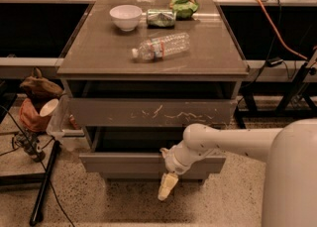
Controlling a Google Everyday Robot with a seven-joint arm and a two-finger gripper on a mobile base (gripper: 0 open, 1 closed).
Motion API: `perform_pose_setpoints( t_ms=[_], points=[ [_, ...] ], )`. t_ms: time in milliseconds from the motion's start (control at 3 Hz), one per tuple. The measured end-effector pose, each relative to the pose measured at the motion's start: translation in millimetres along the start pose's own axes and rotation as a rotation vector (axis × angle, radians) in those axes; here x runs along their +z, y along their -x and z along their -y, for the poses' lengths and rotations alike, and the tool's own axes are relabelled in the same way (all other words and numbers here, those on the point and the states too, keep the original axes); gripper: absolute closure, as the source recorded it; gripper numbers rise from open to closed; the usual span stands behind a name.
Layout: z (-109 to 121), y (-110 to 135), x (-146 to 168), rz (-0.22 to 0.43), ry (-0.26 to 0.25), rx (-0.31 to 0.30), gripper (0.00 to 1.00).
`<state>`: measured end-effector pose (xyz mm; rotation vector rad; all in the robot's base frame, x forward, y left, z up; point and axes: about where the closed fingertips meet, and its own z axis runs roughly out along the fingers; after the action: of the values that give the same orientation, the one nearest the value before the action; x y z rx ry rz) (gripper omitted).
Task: Open middle drawer
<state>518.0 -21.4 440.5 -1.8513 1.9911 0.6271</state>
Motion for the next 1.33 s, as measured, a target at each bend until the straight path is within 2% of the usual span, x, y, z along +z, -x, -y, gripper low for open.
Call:
perform_pose_setpoints(
  t_ms=[333, 667, 1333],
  points=[
    [-29, 2, 1, 0.022, 0.031, 0.011, 0.00],
    [-28, 2, 1, 0.021, 0.031, 0.010, 0.00],
    [-2, 10, 4, 0.030, 0.009, -0.013, 0.00]
  ],
)
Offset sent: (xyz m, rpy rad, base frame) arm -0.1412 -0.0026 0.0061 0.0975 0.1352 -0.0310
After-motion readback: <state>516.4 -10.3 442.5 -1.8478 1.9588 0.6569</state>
